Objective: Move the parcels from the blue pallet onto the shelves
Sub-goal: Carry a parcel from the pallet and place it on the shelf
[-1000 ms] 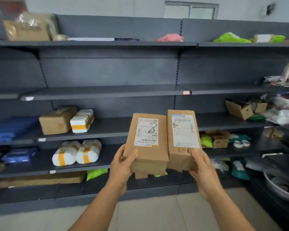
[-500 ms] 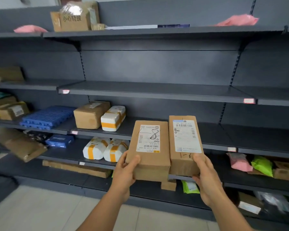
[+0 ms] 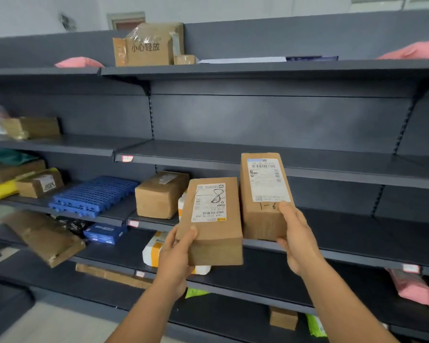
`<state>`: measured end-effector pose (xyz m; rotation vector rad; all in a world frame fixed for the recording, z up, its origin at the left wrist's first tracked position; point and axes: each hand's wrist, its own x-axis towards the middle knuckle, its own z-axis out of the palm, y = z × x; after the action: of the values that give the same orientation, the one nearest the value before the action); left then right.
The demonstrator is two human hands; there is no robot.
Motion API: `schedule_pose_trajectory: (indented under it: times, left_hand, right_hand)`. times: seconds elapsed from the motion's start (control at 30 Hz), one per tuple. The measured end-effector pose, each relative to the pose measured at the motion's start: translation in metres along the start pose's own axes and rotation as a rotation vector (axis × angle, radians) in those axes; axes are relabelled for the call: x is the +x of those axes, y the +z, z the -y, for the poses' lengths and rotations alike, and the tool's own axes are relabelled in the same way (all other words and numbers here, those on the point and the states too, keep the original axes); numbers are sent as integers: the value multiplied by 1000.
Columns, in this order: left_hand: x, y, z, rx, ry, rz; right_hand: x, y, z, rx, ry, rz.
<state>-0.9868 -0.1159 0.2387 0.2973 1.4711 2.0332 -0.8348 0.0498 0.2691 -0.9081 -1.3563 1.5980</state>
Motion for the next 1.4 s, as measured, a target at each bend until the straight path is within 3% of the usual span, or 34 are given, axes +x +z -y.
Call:
schedule_pose_trajectory:
  times: [0.43,0.83,1.03,1.2,1.3,1.4]
  left_hand:
    - [88,-29,-97,-43,107,1]
    - [167,21,-158,16,233,-47]
    - [211,49,-163,48,244,-73]
    - [237,51,-159,77,256,-118]
    - [246,47,-156,79,249,-134]
    - [254,43,-154,77,249,-164]
  right_hand:
    - [88,119,70,-25,-55,30]
    - [203,176,96,-66,-3,23]
    - [259,194,99,-279,25,8]
    - [282,194,85,-739,-259,33]
    - [287,196,77,-903,-452,122]
    - [296,202,73,-986,-517,111]
